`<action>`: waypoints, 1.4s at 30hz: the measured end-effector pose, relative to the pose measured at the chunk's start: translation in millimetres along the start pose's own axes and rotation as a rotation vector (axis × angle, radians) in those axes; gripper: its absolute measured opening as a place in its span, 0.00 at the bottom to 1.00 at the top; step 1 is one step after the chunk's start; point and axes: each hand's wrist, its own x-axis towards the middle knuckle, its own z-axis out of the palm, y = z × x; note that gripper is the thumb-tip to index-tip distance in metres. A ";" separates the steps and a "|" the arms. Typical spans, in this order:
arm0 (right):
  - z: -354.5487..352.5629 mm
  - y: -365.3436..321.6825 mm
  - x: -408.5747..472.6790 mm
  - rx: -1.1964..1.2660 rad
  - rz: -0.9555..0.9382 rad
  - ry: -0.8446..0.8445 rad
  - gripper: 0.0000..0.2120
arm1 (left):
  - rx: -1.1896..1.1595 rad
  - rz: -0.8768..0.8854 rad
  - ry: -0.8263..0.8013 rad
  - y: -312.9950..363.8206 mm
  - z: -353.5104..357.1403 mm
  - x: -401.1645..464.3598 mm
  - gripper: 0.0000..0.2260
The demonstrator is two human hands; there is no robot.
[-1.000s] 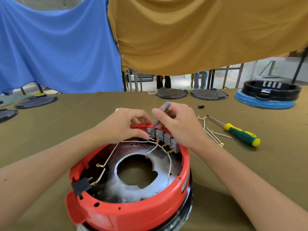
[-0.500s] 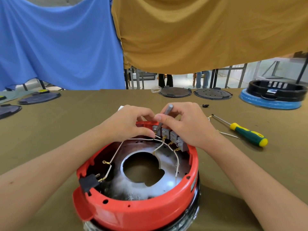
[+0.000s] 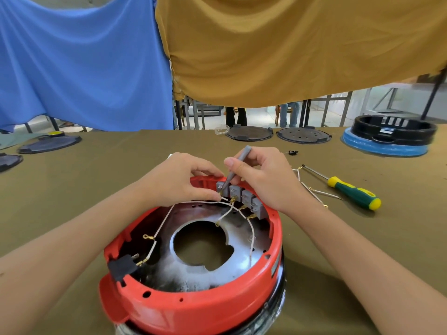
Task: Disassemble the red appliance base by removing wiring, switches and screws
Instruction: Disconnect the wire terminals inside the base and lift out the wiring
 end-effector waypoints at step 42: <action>3.8 7.9 4.0 0.102 0.112 0.002 0.13 | 0.076 0.225 -0.013 5.2 5.0 -2.7 0.04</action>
